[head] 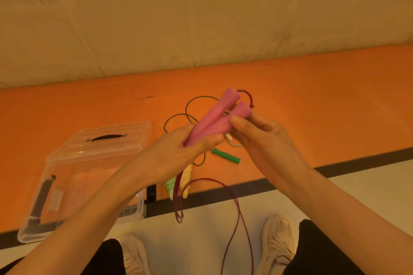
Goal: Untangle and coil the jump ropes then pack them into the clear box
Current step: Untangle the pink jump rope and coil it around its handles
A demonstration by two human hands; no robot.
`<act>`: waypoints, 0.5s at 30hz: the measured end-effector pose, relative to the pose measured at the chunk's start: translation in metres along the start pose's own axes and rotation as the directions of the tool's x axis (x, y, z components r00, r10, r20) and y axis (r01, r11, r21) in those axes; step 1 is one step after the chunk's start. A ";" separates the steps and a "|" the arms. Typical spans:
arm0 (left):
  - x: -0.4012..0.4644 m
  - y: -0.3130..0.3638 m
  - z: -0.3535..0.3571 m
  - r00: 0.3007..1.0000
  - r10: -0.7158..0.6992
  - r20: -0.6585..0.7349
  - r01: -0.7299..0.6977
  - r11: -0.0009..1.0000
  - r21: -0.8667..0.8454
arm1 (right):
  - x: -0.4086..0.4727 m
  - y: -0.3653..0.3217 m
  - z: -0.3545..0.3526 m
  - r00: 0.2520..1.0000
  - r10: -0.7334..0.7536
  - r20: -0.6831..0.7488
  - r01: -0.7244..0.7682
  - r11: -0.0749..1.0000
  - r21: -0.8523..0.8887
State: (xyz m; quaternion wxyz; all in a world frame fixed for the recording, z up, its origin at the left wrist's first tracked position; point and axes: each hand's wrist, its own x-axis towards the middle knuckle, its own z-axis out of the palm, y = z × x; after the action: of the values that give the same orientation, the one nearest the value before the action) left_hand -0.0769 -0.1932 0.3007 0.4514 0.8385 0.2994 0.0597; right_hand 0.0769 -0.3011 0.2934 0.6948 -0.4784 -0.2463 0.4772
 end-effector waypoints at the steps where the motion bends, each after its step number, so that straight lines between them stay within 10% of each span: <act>1: 0.000 0.000 0.001 1.000 0.004 0.016 -0.004 1.000 -0.021 | -0.001 0.001 0.000 1.000 0.002 -0.017 -0.002 1.000 -0.010; 10: -0.002 -0.004 0.005 0.997 0.007 -0.073 -0.006 1.000 0.025 | -0.002 -0.002 0.000 0.959 -0.050 -0.278 -0.025 0.965 -0.261; 15: -0.001 -0.001 0.005 0.999 0.022 -0.046 -0.022 1.000 0.000 | 0.007 0.000 0.000 0.981 0.010 -0.191 -0.007 1.000 0.018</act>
State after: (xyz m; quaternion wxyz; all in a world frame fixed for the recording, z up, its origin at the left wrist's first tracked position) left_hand -0.0760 -0.1967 0.2968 0.4438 0.8401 0.3003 0.0841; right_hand 0.0796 -0.2943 0.2925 0.7173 -0.5171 -0.1722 0.4340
